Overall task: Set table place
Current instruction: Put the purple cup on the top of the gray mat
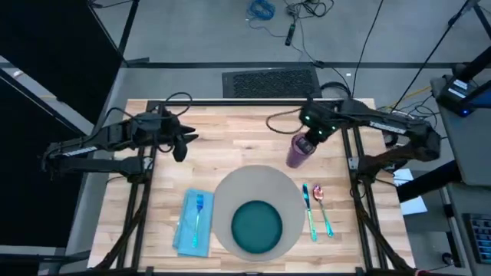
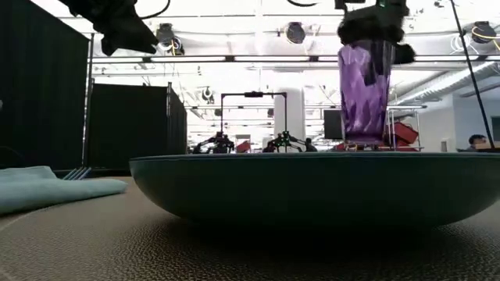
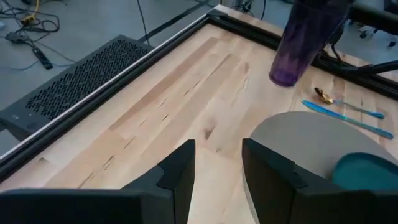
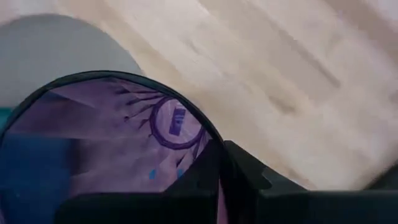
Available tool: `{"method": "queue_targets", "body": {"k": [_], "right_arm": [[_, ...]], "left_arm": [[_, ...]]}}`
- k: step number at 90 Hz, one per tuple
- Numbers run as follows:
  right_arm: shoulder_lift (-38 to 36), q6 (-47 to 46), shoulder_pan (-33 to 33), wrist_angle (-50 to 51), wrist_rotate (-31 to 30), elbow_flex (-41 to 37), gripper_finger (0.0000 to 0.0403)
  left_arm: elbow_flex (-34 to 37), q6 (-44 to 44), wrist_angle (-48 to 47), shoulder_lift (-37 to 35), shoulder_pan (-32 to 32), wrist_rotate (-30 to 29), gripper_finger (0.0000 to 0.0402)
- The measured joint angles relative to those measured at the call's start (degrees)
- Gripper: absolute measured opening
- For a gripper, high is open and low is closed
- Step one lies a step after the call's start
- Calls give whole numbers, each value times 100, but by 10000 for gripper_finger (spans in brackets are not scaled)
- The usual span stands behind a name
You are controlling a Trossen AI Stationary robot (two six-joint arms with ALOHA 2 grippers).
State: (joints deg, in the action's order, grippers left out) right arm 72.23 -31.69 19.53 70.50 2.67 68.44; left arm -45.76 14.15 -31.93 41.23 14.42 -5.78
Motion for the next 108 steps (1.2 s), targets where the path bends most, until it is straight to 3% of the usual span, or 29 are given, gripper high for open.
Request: {"method": "queue_targets", "body": {"k": [28,67,108], "right_arm": [[-199,-688,-351,-604,-153,-959,0],[-136,-845,-503,-695,-576,-966,0],[157,-812,-503,-759,-535,-966,0]], "left_arm": [[-4,49,461,163,-3,1,116],[-4,58,520,539,1,255,116],[-4,42,705,535,0,419,116]]}}
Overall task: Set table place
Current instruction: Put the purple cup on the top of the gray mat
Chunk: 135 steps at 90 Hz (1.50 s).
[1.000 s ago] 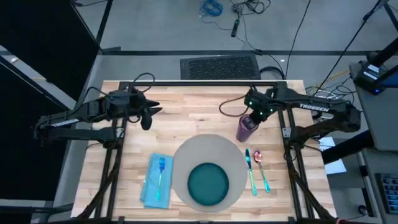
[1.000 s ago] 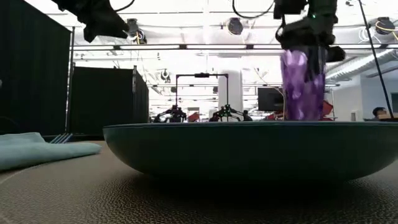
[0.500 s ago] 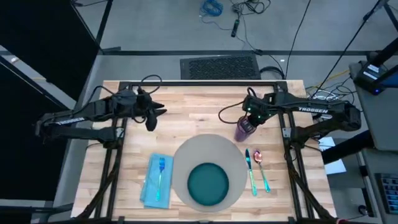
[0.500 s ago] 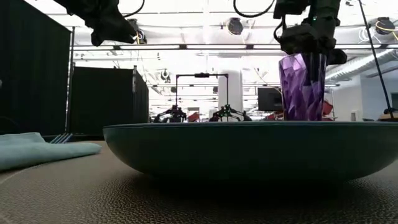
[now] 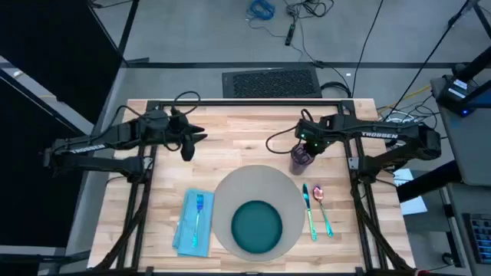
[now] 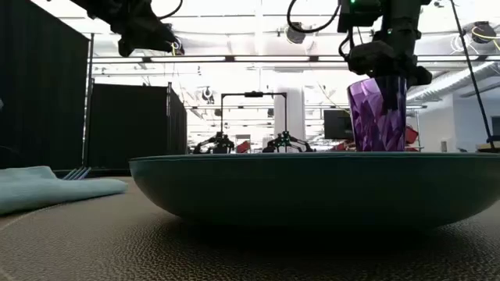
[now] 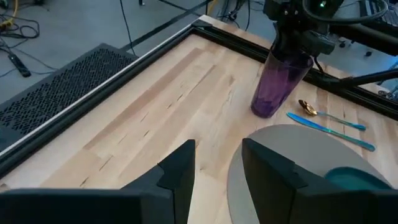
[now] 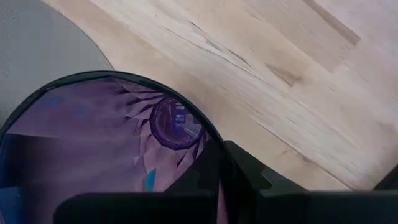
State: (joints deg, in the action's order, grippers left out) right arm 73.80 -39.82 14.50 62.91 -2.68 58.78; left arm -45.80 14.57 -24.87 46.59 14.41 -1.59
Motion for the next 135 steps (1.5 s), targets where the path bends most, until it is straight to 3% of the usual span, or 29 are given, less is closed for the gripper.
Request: {"method": "queue_targets", "body": {"k": [22,74,105,135], "right_arm": [[0,-25,0,-143,125,0,16],[0,339,0,-140,151,346,152],[-316,1169,0,270,142,1282,162],[-1580,2265,0,387,125,1360,162]], "left_arm": [[0,0,11,0,-31,143,116],[0,2,48,1,-31,145,116],[0,-200,13,2,-32,143,116],[0,-448,208,-63,-31,144,116]]}}
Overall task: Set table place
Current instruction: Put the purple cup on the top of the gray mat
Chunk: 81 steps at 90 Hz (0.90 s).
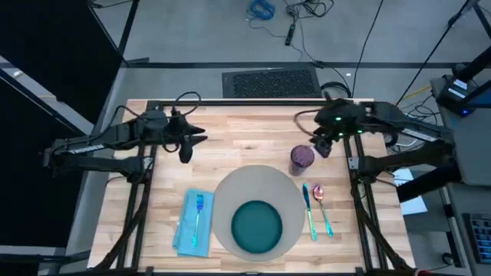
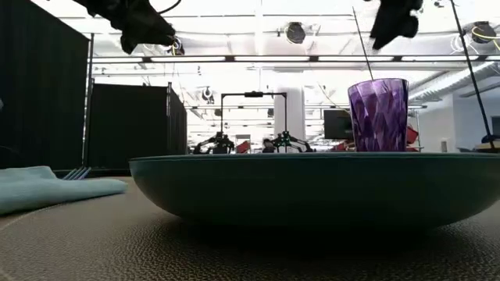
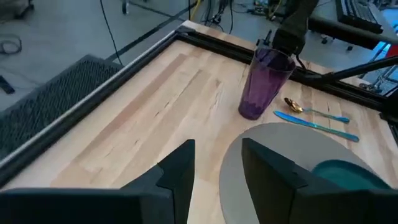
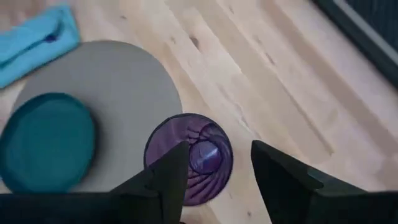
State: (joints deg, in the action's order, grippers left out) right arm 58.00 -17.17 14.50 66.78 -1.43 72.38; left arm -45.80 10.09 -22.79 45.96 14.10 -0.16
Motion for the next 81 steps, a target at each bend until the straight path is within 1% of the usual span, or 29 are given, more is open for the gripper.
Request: {"method": "queue_targets", "body": {"k": [11,25,35,40,50,65,81], "right_arm": [[-618,108,-10,-124,30,-160,162],[-1664,183,-215,-650,194,-933,162],[-2446,169,-396,-1148,210,-1519,162],[-2814,180,-467,-1485,315,-1781,162],[-3445,235,-576,-1983,478,-2172,162],[-4059,288,-638,-2080,480,-2346,162],[-4415,289,-638,-2076,602,-2352,162]], "left_arm": [[0,-202,377,2,1,105,116],[0,-526,733,2,1,270,116],[0,-744,738,-1,-2,506,116],[26,-791,752,-35,-2,601,116],[119,-899,888,-106,1,616,116],[136,-905,880,-152,1,617,116],[136,-905,857,-230,1,620,116]]}}
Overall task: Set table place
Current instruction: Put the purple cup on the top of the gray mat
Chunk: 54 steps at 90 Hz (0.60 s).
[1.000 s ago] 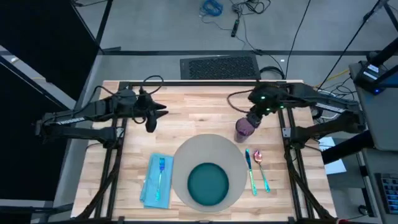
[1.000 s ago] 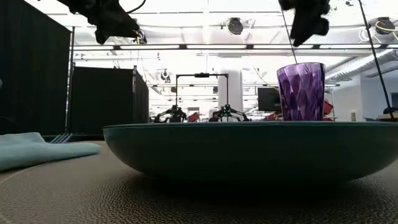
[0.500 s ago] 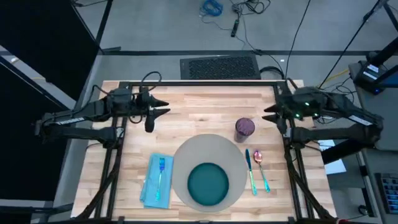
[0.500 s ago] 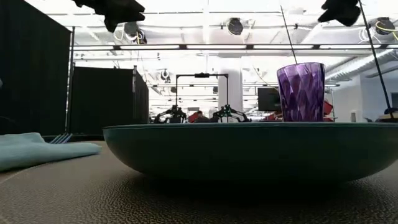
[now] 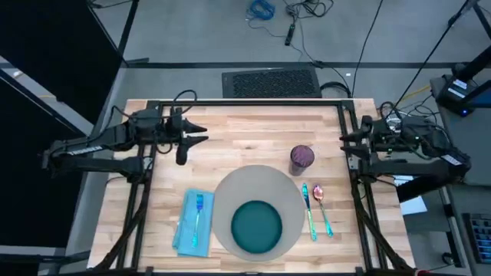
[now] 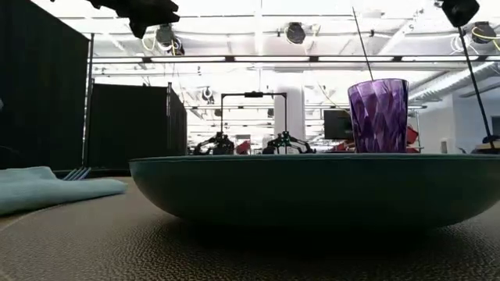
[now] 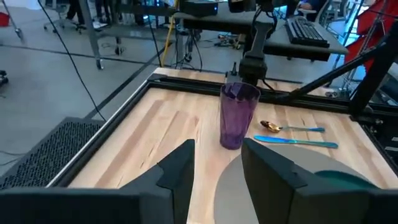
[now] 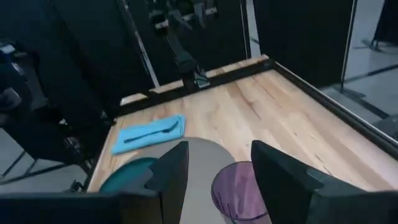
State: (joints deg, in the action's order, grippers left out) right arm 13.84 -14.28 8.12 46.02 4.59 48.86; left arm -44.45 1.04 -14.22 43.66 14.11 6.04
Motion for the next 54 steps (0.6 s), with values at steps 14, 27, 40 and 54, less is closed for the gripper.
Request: {"method": "queue_targets", "body": {"k": [14,27,40,54], "right_arm": [[-163,5,0,3,250,0,162],[-284,103,0,-74,615,0,162],[-455,314,0,-503,646,-74,162],[-791,901,0,-2183,1054,-908,162]], "left_arm": [[0,0,-50,-231,-2,23,116],[370,-4,315,-825,-78,151,116],[1210,117,1029,-1662,-229,146,116],[1706,166,1419,-2230,-262,131,116]]}}
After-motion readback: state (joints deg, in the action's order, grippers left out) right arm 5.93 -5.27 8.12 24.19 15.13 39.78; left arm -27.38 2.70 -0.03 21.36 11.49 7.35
